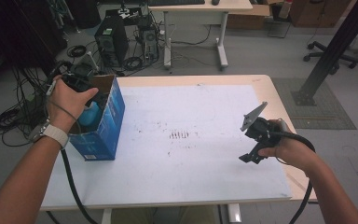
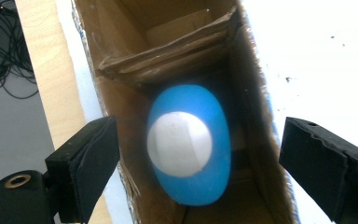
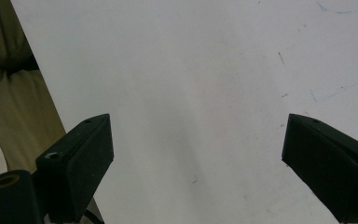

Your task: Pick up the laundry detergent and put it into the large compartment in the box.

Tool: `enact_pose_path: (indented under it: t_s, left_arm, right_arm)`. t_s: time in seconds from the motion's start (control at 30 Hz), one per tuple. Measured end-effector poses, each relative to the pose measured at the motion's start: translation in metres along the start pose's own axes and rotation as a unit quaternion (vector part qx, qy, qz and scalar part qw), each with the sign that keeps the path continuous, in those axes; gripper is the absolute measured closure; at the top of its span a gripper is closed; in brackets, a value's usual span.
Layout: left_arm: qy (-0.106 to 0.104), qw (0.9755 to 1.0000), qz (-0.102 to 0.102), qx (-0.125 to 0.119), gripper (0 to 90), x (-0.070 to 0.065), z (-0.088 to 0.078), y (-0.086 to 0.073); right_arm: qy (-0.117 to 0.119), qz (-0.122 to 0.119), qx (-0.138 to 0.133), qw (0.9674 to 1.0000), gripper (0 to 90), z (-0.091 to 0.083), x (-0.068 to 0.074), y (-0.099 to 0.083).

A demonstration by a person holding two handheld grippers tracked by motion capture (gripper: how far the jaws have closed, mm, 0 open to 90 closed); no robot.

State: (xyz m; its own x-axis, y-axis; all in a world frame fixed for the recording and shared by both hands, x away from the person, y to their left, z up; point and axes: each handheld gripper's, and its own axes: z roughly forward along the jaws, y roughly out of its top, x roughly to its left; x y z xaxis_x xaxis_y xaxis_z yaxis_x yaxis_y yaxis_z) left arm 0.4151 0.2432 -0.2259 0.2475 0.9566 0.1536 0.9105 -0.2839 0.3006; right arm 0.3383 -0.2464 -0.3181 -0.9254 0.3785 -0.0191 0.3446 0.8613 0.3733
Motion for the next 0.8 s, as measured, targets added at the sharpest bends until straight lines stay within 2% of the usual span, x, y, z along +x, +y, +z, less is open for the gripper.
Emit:
enact_pose_path:
  t_s: [0.23, 0.47, 0.63, 0.8]
  left_arm:
    - [0.000, 0.9999, 0.011, -0.010, 11.9, -0.004, -0.016, 0.005]
    - [0.000, 0.9991, 0.039, -0.013, 11.1, -0.016, -0.031, 0.012]
    - [0.007, 0.9978, 0.065, -0.012, 10.6, -0.028, -0.038, 0.015]
    - [0.002, 0.9964, 0.083, -0.015, 10.5, -0.037, -0.042, 0.017]
  right_arm:
    - [-0.002, 0.003, -0.002, 1.0000, 8.8, -0.004, 0.000, -0.002]
    - [-0.003, 0.003, -0.002, 1.0000, 8.8, -0.006, 0.000, -0.002]
    - [-0.004, 0.003, -0.003, 1.0000, 8.8, -0.007, 0.000, -0.001]
    - [-0.005, 0.003, -0.003, 1.0000, 8.8, -0.009, 0.001, 0.000]
